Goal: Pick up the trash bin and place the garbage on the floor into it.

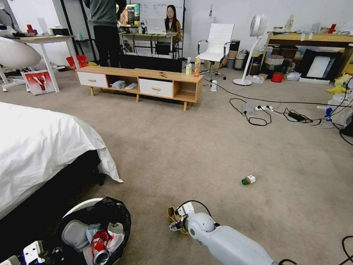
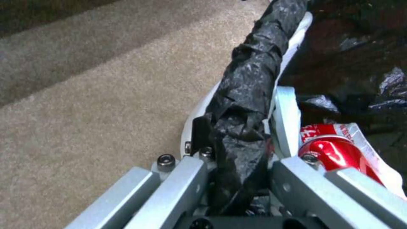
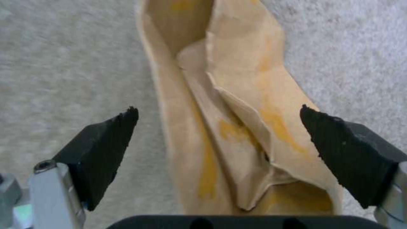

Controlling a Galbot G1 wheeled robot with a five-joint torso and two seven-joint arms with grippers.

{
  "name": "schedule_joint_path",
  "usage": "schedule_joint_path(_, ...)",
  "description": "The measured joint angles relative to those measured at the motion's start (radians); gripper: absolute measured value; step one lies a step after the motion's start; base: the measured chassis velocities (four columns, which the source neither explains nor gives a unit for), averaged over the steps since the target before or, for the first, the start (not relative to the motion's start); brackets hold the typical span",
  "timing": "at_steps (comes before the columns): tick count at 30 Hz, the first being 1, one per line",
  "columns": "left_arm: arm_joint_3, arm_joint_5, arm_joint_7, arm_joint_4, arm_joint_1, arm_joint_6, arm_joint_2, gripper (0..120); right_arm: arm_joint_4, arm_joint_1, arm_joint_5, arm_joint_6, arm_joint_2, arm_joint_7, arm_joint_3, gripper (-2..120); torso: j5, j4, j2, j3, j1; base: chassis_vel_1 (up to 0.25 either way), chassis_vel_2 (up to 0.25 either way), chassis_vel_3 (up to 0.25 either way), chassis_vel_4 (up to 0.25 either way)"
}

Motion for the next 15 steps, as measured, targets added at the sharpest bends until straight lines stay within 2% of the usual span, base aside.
schedule_joint_path(8,0.001,0.006,0.006,0.005,0.001,0.000,-0.003,1,-0.064,-0.003,-0.043,0.027,0.016,-0.028,0.003,96,0.0000,0.0000,0.000,0.000,0.000,0.000,0.000,0.000,0.000)
schedule_joint_path(14,0.001,0.008,0.007,0.011,0.001,0.000,-0.004,1,-0.081,-0.011,-0.062,0.037,0.019,-0.035,0.005,85,0.0000,0.0000,0.000,0.000,0.000,0.000,0.000,0.000,0.000)
schedule_joint_path(15,0.003,0.009,0.008,0.013,0.000,0.000,-0.005,1,-0.087,-0.013,-0.068,0.041,0.021,-0.036,0.005,79,0.0000,0.0000,0.000,0.000,0.000,0.000,0.000,0.000,0.000)
